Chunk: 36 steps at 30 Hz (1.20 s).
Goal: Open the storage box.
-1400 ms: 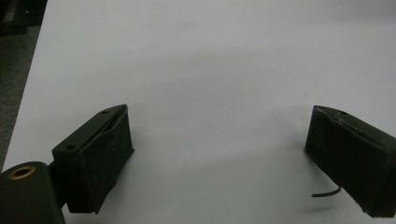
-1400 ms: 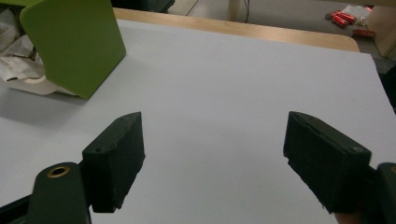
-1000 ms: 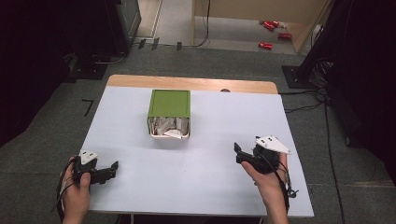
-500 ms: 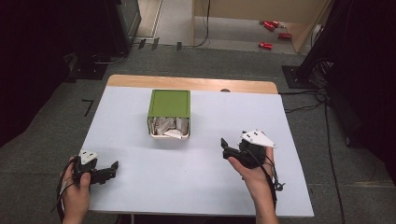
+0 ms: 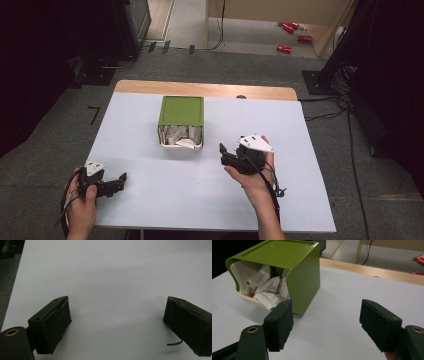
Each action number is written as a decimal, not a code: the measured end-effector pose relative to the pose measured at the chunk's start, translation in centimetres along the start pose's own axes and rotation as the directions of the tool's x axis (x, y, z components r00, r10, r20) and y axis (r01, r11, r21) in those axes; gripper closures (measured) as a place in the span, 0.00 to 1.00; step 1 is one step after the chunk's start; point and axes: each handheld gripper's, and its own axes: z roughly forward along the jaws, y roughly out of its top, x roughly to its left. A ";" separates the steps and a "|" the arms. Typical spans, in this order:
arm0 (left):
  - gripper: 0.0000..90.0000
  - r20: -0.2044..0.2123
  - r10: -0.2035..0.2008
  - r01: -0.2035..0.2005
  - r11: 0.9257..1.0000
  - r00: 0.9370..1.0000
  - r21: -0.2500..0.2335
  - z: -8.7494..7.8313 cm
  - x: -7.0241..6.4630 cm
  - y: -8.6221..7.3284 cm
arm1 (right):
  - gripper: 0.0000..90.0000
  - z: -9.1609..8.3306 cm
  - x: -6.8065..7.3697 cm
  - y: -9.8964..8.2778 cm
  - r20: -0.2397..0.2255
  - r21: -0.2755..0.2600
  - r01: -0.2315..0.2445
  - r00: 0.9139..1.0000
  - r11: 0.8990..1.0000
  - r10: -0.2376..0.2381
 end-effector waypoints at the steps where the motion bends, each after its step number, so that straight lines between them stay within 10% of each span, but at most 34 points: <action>1: 0.09 0.000 0.000 0.000 1.000 1.000 0.000 0.0 0.0 0.0 | 0.30 0.0 0.0 0.0 0.000 0.000 0.000 1.000 1.000 0.000; 19: 0.09 0.000 -0.001 0.001 1.000 1.000 0.000 0.0 0.0 0.0 | 0.46 2.8 2.9 0.7 -0.041 -0.059 -0.022 0.999 0.998 0.019; 36: 0.09 0.001 0.000 0.000 1.000 1.000 0.002 0.0 0.0 0.0 | 0.66 7.9 4.5 -0.7 -0.056 0.005 -0.093 0.994 0.996 0.093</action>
